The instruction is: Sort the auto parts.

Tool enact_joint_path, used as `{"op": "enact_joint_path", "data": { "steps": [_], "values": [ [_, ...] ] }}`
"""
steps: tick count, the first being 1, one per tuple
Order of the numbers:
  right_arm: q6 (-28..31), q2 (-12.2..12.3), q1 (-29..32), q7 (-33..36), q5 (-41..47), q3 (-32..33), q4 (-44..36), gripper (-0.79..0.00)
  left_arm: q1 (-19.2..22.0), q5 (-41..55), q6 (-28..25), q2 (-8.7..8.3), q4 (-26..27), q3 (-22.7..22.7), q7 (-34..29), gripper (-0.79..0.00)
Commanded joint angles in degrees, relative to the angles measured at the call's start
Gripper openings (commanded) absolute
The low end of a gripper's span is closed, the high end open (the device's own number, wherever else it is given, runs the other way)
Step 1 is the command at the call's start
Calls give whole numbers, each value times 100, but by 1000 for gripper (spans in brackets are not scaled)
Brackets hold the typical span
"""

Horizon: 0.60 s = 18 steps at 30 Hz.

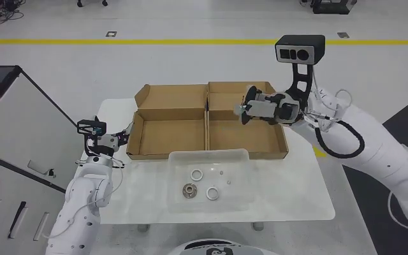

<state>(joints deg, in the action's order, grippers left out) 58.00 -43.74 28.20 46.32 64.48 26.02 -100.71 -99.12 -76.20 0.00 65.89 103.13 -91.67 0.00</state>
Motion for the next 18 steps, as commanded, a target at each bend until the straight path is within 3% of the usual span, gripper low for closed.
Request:
{"op": "enact_joint_path", "data": {
  "steps": [1, 11, 18],
  "values": [
    [0, 4, -5, 0, -14, -11, 6, -785, 0, 0, 0, 0, 0, 0, 0, 0],
    [-31, -14, 89, -193, -50, 104, -114, -785, 0, 0, 0, 0, 0, 0, 0, 0],
    [0, -214, 504, -3, 658, 565, -528, -785, 0, 0, 0, 0, 0, 0, 0, 0]
  ]
}}
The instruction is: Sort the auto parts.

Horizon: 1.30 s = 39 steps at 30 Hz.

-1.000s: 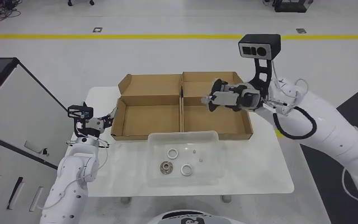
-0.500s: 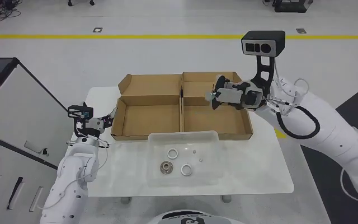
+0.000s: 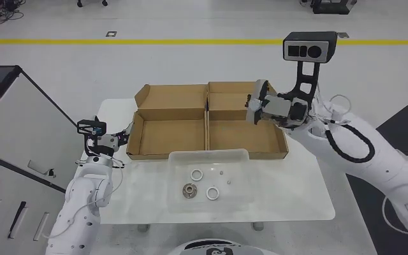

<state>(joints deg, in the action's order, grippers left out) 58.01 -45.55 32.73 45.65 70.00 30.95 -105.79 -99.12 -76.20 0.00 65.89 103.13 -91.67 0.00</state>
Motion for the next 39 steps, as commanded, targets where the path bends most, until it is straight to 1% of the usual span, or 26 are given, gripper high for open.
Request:
{"op": "enact_joint_path", "data": {
  "steps": [1, 7, 12, 20, 25, 28, 31, 34, 39],
  "values": [
    [-1, -67, 100, 64, 161, 129, -58, -785, 0, 0, 0, 0, 0, 0, 0, 0],
    [-10, -311, 391, 73, 537, 466, -298, -785, 0, 0, 0, 0, 0, 0, 0, 0],
    [-220, -480, 626, 283, 666, 696, -130, -785, 0, 0, 0, 0, 0, 0, 0, 0],
    [-660, -625, 753, 714, -188, 1042, 307, -785, 0, 0, 0, 0, 0, 0, 0, 0],
    [-973, -681, 808, 679, -662, 1211, 365, -785, 0, 0, 0, 0, 0, 0, 0, 0],
    [-1029, -712, 924, 618, -755, 1309, 299, -785, 0, 0, 0, 0, 0, 0, 0, 0],
    [-948, -752, 1092, 635, -525, 1403, 172, -785, 0, 0, 0, 0, 0, 0, 0, 0],
    [-834, -801, 1251, 816, -50, 1493, 61, -785, 0, 0, 0, 0, 0, 0, 0, 0],
    [-916, -902, 1466, 979, 620, 1734, -155, -785, 0, 0, 0, 0, 0, 0, 0, 0]
  ]
}}
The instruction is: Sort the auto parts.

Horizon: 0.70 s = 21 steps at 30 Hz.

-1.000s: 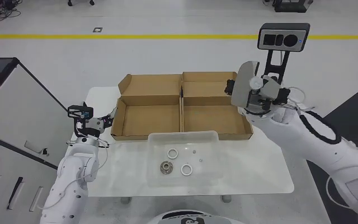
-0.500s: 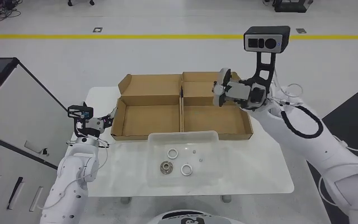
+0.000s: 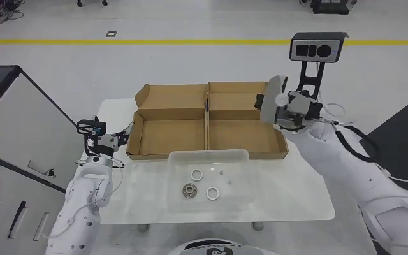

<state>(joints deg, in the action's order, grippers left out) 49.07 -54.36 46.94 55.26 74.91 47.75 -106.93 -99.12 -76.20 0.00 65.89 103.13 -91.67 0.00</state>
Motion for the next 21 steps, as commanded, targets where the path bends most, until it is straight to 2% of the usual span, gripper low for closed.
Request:
{"op": "enact_joint_path", "data": {
  "steps": [1, 5, 9, 14, 21],
  "values": [
    [-51, -48, 97, 46, 251, 105, -90, -785, 0, 0, 0, 0, 0, 0, 0, 0],
    [-187, -175, 320, 182, 716, 344, -257, -785, 0, 0, 0, 0, 0, 0, 0, 0],
    [-421, -300, 508, 417, 816, 616, -214, -785, 0, 0, 0, 0, 0, 0, 0, 0],
    [-620, -425, 669, 615, 555, 847, -11, -785, 0, 0, 0, 0, 0, 0, 0, 0],
    [-841, -500, 686, 792, -436, 1059, 282, -785, 0, 0, 0, 0, 0, 0, 0, 0]
  ]
}}
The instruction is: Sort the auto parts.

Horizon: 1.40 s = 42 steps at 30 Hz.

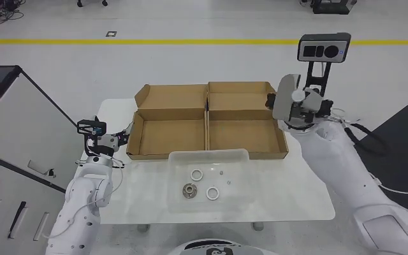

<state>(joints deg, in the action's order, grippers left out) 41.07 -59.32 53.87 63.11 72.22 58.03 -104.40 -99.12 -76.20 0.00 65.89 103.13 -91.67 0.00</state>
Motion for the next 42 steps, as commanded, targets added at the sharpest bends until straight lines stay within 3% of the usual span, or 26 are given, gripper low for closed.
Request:
{"op": "enact_joint_path", "data": {
  "steps": [1, 6, 20, 42],
  "values": [
    [-85, -7, -12, -5, -318, 65, 46, -785, 0, 0, 0, 0, 0, 0, 0, 0],
    [-230, -42, 46, -126, -680, 180, -20, -785, 0, 0, 0, 0, 0, 0, 0, 0],
    [-294, -220, 456, 250, 475, 441, -151, -785, 0, 0, 0, 0, 0, 0, 0, 0],
    [-308, -228, 469, 270, 496, 454, -148, -785, 0, 0, 0, 0, 0, 0, 0, 0]
  ]
}}
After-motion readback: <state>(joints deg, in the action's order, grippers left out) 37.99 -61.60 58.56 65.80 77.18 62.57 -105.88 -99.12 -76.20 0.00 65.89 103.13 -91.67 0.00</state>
